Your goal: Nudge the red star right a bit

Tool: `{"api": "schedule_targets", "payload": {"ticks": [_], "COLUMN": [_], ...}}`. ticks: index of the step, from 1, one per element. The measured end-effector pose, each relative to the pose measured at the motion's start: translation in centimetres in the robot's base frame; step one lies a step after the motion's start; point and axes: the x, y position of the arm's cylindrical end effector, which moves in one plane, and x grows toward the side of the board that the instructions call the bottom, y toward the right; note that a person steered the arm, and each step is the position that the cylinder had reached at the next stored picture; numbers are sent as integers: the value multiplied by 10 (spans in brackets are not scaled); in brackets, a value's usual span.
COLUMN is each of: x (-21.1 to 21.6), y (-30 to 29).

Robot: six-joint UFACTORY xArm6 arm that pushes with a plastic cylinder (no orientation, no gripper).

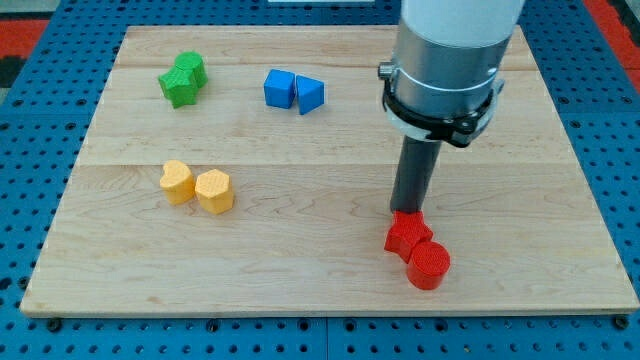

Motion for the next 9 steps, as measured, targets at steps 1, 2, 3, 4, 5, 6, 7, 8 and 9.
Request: {"api": "schedule_targets", "payload": {"ticks": [1, 2, 3, 4, 5, 6, 7, 8, 9], "x": [-8, -27, 19, 32, 44, 44, 44, 41, 33], "y": [4, -55, -58, -56, -53, -35, -31, -30, -30]}}
